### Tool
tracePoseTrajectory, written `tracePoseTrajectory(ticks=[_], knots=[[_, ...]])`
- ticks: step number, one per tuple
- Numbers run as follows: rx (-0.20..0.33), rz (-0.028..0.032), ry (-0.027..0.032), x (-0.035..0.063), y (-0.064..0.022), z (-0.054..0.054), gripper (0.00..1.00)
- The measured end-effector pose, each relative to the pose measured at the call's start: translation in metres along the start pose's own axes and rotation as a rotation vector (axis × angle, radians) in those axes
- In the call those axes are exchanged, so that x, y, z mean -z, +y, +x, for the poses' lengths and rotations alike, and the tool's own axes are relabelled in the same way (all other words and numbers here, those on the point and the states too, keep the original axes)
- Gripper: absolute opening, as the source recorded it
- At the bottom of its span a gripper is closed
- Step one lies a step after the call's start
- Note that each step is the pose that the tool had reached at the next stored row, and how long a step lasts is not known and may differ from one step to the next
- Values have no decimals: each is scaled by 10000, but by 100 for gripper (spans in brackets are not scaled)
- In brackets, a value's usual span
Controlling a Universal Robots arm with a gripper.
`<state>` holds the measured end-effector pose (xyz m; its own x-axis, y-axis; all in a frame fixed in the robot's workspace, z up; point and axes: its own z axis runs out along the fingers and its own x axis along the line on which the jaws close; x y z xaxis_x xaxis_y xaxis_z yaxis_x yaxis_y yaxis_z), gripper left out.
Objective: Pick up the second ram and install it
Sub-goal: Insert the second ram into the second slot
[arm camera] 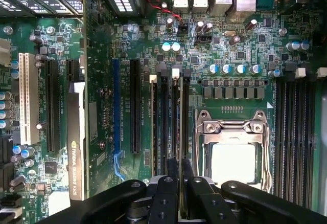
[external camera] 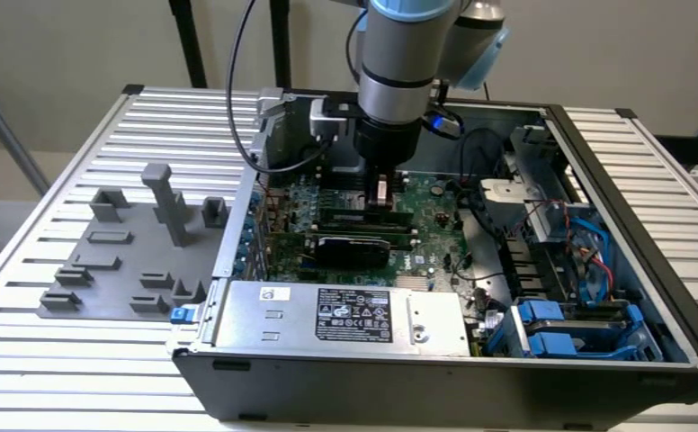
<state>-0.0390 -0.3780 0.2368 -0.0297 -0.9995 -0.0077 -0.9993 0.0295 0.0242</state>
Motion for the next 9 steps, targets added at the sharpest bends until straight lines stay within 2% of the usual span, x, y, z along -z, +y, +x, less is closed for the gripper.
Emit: tracePoseTrajectory(ticks=[9], knots=[[0,1,0,-78,-5,9,14]])
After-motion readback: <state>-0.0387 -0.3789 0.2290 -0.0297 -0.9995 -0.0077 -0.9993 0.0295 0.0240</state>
